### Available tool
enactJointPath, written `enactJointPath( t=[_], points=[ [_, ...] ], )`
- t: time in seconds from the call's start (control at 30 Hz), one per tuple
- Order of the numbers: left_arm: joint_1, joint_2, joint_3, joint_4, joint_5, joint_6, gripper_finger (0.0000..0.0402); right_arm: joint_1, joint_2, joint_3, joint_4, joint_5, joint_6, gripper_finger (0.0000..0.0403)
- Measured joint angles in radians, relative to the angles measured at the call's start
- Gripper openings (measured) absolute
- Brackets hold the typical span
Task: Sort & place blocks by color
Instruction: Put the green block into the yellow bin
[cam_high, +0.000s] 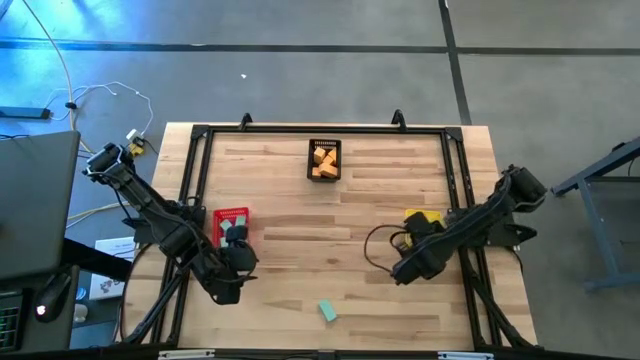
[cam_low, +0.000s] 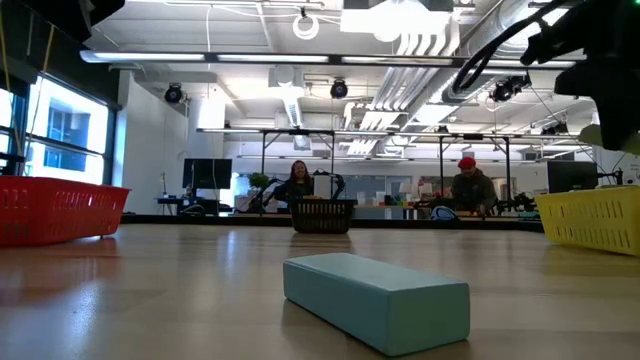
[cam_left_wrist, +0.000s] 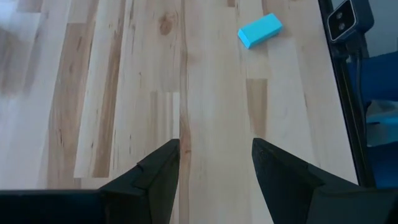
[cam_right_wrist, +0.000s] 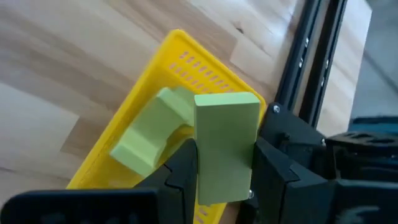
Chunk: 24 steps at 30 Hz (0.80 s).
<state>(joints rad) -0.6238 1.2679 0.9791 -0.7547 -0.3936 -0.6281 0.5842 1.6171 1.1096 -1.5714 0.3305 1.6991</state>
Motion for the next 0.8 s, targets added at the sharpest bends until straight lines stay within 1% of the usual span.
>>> enactJointPath(
  t=[0.17, 0.23, 0.4, 0.53, 0.8],
  points=[
    [0.002, 0.0, 0.0, 0.0, -0.001, -0.025, 0.0188, -0.006, -0.099, -0.067, 0.042, -0.036, 0.099, 0.009],
    [0.002, 0.0, 0.0, 0.0, -0.001, -0.026, 0.0188, -0.015, -0.138, -0.112, 0.101, -0.074, 0.114, 0.009],
    [0.001, 0.0, 0.0, 0.0, 0.0, -0.043, 0.0188, -0.015, -0.209, -0.225, 0.272, -0.094, 0.13, 0.01],
    [0.001, 0.0, 0.0, 0.0, 0.0, -0.05, 0.0188, -0.015, -0.224, -0.264, 0.341, -0.096, 0.136, 0.011],
    [-0.013, 0.0, 0.0, -0.001, 0.0, -0.07, 0.0188, -0.015, -0.224, -0.264, 0.344, -0.097, 0.134, 0.0141]
  ],
)
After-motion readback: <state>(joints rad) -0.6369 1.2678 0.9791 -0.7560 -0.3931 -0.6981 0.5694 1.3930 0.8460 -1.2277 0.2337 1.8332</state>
